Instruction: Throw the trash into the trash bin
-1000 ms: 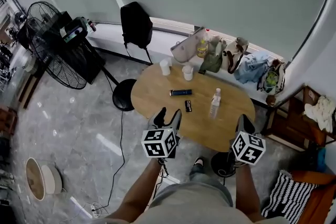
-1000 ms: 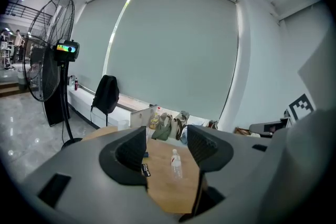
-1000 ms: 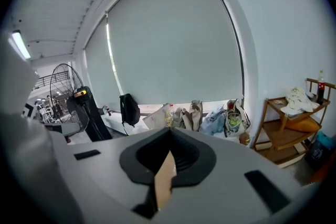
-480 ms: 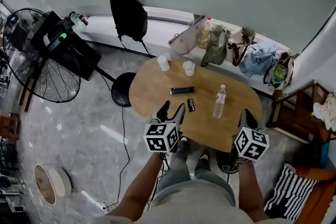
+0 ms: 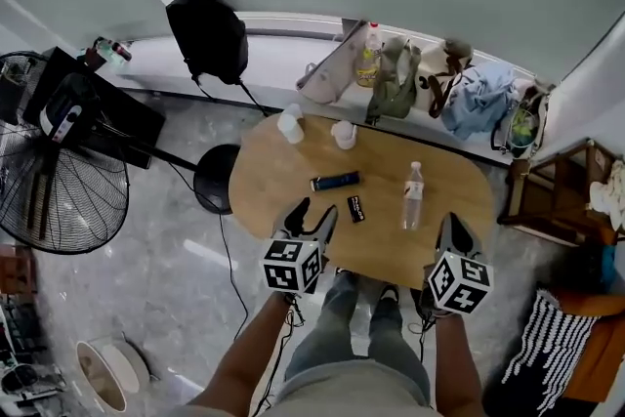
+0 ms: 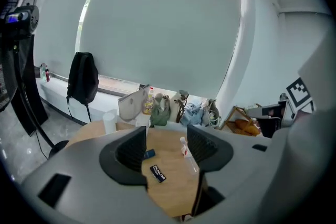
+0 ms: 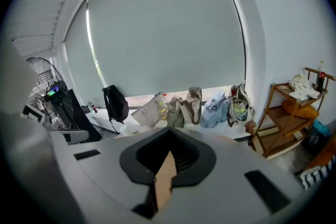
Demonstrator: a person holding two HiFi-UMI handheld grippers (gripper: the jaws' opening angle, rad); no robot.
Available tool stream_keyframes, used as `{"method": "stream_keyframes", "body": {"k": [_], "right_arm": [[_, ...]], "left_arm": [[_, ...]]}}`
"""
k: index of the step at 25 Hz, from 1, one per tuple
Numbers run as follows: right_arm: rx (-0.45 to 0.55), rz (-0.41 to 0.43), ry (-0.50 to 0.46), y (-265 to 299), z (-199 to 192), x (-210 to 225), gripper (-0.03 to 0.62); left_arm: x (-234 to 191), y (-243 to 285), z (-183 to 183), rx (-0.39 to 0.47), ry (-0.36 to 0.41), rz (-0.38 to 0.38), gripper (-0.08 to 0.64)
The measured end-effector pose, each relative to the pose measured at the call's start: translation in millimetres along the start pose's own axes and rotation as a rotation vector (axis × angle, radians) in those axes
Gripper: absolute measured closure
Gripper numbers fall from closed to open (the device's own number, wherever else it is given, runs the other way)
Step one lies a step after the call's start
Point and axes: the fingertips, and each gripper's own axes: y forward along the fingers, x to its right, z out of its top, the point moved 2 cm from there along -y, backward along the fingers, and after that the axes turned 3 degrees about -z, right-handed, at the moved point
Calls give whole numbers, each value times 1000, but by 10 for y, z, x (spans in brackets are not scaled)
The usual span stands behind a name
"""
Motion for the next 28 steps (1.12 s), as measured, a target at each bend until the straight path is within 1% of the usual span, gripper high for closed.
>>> {"method": "stream_keyframes", "body": {"k": [5,10,14,18,23,28], "right_arm": [[-41,-12,13,365,-346,-167,586],[-87,-11,18,746,-859,-306,586],[-106,-3,28,1137,-1265,-380,586],[-135,-9,23,1414,-1647,-366,586],[-180,-27,25,1531,-2022,-322,586],[-196,-26,28,1605,-2163,-341,586]], "left_arm": [[-286,342,-337,-77,45,-52,316],[-531,693,-835,-153,110,-126,316],[-801,1046,-1238,-192,154,-152,316],[-976,1312,-1543,-221,200,-182,316],[-1071,1442,-1769,-261,246,-219,316],[-1171,1557,-1849,-323,337,-246,316]]}}
